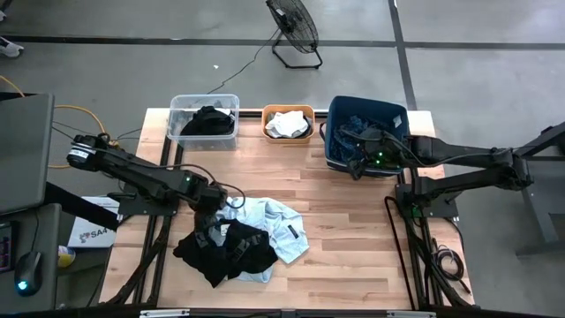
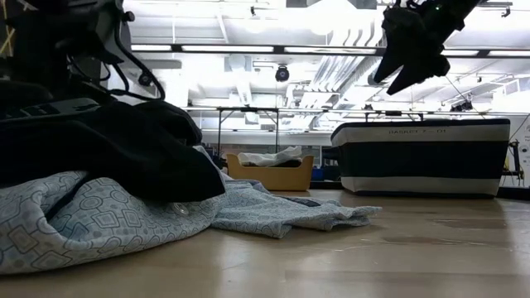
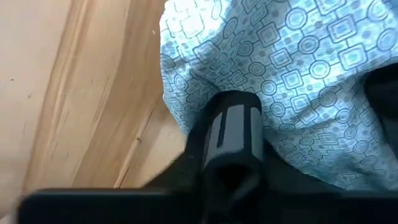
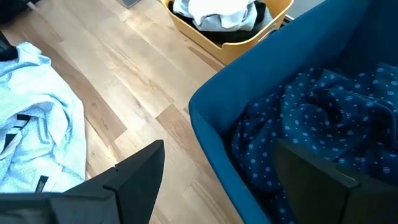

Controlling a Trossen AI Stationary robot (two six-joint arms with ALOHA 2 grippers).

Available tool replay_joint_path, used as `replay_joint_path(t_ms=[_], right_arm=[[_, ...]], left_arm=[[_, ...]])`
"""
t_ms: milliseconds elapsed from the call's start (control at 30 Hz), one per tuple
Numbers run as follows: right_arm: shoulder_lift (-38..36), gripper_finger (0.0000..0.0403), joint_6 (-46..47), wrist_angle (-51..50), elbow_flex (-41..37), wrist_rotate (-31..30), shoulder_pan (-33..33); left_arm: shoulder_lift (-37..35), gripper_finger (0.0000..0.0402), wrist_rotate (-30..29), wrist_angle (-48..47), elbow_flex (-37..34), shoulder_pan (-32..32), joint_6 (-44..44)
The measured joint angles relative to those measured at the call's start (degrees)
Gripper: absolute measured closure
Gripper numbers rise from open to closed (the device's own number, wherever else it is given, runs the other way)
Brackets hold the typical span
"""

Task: Pick & Place Cloths
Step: Put the black underwear into the transparent bin

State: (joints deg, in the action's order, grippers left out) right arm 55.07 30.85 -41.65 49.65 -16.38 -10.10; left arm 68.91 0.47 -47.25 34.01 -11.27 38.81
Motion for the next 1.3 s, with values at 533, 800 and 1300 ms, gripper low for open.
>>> replay_joint_path(t_ms=[533, 800, 1300], right_arm=[[0.00, 0.0114, 0.00, 0.37, 0.00, 0.00, 0.14], [0.00, 0.0114, 0.00, 0.35, 0.00, -0.15, 0.14], [0.00, 0.0114, -0.45, 0.35, 0.00, -0.20, 0.14]], left_arm=[[-0.01, 0.0398, -8.00, -14.00, 13.24, 0.00, -7.20], [-0.01, 0.0400, -21.45, -29.27, 29.33, -0.02, -9.05], [-0.50, 0.0401, -45.99, -42.92, 61.56, 0.00, -17.80]])
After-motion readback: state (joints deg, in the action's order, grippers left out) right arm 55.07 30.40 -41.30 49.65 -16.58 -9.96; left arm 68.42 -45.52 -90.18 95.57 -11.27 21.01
